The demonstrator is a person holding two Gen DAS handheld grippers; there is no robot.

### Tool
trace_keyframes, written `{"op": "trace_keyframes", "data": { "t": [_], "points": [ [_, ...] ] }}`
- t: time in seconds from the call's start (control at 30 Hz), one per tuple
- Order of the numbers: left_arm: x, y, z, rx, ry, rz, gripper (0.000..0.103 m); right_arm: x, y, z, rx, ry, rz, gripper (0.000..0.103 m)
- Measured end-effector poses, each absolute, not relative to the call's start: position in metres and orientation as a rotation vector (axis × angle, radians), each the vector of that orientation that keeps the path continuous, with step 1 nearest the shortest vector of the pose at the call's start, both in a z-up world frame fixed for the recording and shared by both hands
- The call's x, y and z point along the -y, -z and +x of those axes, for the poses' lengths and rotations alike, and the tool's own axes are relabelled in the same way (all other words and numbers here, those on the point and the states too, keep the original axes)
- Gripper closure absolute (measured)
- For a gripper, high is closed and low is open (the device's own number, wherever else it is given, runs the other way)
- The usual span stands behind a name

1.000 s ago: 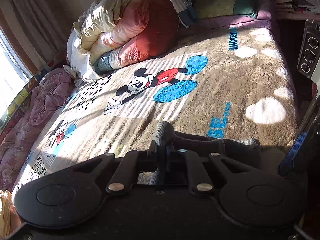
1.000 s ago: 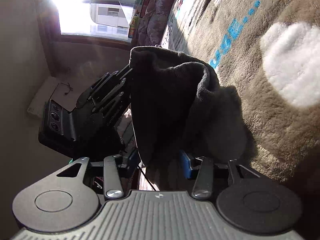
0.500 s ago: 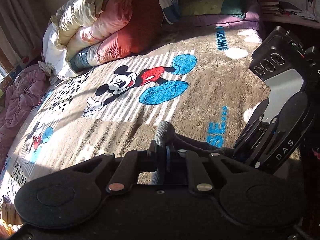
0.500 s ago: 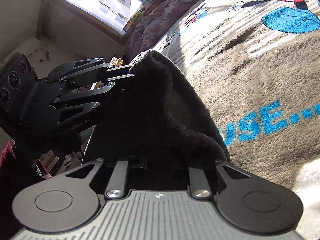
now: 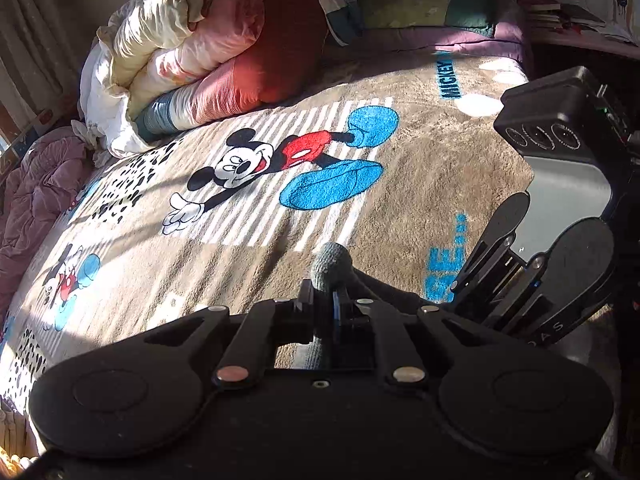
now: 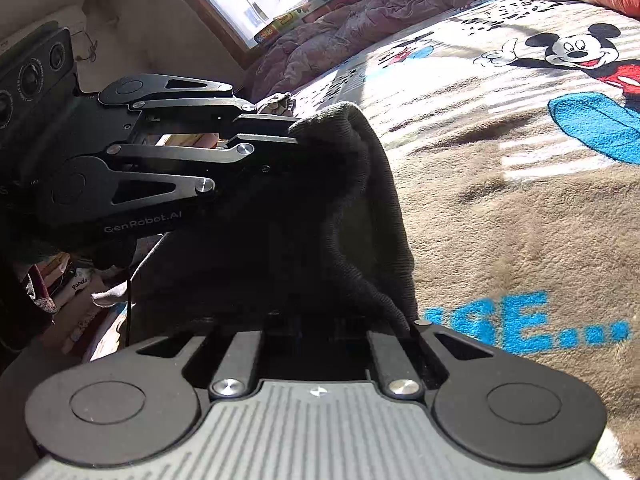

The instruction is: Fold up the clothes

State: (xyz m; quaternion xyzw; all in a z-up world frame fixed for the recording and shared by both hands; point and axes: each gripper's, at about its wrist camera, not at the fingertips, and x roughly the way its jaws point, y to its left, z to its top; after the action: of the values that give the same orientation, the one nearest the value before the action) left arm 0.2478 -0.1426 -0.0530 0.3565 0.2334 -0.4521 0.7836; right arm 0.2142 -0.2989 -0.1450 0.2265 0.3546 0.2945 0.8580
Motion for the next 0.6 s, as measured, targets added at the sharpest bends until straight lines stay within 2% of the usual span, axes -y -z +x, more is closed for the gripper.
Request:
{"op": "trace_keyframes", "data": {
  "t": [0.17, 0.37, 0.6],
  "points": [
    [0.14, 0.05, 0.236, -0.514, 0.981, 0.742, 0.096, 0.295, 0.153, 0.219, -0.73, -0.55, 0.5, 0.103],
    [0.137, 0.054, 0.217, -0.515, 0.958, 0.703, 0.096, 0.332, 0.18, 0.227, -0.755, -0.539, 0.845, 0.103],
    [0.142, 0.078, 0.17, -0.509, 0.892, 0.635, 0.096, 0.374, 0.21, 0.208, -0.753, -0.541, 1.12, 0.103]
  ]
}}
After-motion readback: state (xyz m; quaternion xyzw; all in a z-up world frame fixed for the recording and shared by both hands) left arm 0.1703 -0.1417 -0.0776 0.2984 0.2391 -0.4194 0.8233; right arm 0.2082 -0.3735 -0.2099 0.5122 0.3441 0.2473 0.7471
